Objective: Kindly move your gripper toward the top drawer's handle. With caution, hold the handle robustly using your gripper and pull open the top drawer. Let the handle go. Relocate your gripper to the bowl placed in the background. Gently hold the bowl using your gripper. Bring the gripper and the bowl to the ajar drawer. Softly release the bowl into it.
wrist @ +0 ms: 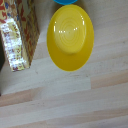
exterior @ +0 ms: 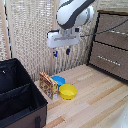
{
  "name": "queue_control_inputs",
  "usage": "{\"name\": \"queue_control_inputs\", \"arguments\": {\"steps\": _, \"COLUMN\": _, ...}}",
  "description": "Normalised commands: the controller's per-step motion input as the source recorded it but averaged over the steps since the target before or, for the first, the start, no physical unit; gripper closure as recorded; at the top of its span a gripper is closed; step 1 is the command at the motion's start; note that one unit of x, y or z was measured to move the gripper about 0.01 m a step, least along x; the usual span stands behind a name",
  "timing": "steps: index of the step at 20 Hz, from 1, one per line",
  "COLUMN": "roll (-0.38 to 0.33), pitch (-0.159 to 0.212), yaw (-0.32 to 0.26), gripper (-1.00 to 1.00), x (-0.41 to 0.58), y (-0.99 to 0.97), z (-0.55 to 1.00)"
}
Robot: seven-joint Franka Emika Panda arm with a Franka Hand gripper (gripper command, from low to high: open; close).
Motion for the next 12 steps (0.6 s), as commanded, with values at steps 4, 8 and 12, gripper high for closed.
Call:
{"name": "queue_control_inputs", "arguments": {"steps": 4, "roll": -0.346, "pitch": 0.003, "yaw": 0.129, "gripper": -1.0, "x": 0.019, "y": 0.03, "z": 0.14}}
{"name": "queue_control_inputs", "arguments": {"steps": 8, "roll": -0.364, "pitch": 0.001, "yaw": 0.13, "gripper": -1.0, "x": 0.014, "y": 0.0, "z": 0.12}}
{"name": "queue_control_inputs", "arguments": {"steps": 12, "roll": -0.365, "pitch": 0.003, "yaw": 0.131, "gripper": -1.0, "x": 0.003, "y": 0.0, "z": 0.12}}
